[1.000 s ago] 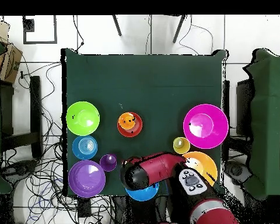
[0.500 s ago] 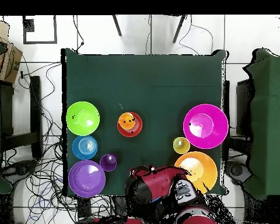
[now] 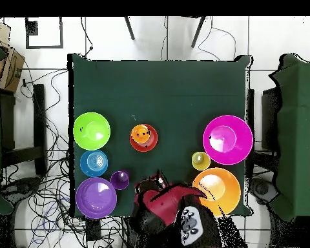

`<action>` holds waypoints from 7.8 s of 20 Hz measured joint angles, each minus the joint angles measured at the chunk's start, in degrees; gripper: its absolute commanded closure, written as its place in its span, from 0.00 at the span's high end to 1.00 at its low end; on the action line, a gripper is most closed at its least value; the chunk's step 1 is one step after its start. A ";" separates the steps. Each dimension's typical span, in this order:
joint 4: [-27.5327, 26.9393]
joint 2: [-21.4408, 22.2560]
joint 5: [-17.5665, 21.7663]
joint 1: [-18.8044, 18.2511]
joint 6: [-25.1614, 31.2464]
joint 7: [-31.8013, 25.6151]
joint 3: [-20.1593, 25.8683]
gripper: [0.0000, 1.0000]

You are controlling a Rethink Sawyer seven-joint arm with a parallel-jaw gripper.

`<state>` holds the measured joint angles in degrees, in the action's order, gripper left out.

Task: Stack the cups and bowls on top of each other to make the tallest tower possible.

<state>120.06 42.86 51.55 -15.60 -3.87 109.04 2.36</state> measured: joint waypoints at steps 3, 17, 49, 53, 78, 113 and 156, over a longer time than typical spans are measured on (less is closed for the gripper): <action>0.45 0.73 2.01 -8.49 3.38 -0.53 10.27 1.00; -3.94 -17.26 1.98 -26.75 29.42 -17.79 36.15 1.00; -10.13 -23.46 -16.88 -28.31 69.46 -32.61 46.46 1.00; -10.52 -23.57 -16.88 -30.84 69.56 -32.72 46.57 1.00; -18.23 -26.06 -12.34 -35.93 76.80 -45.97 47.24 1.00; -15.22 -21.42 -11.27 -47.79 80.71 -56.27 49.37 1.00; -10.48 -33.98 -4.17 -44.82 57.59 -56.27 43.05 0.00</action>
<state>109.58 8.88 47.39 -60.43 53.71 52.77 45.41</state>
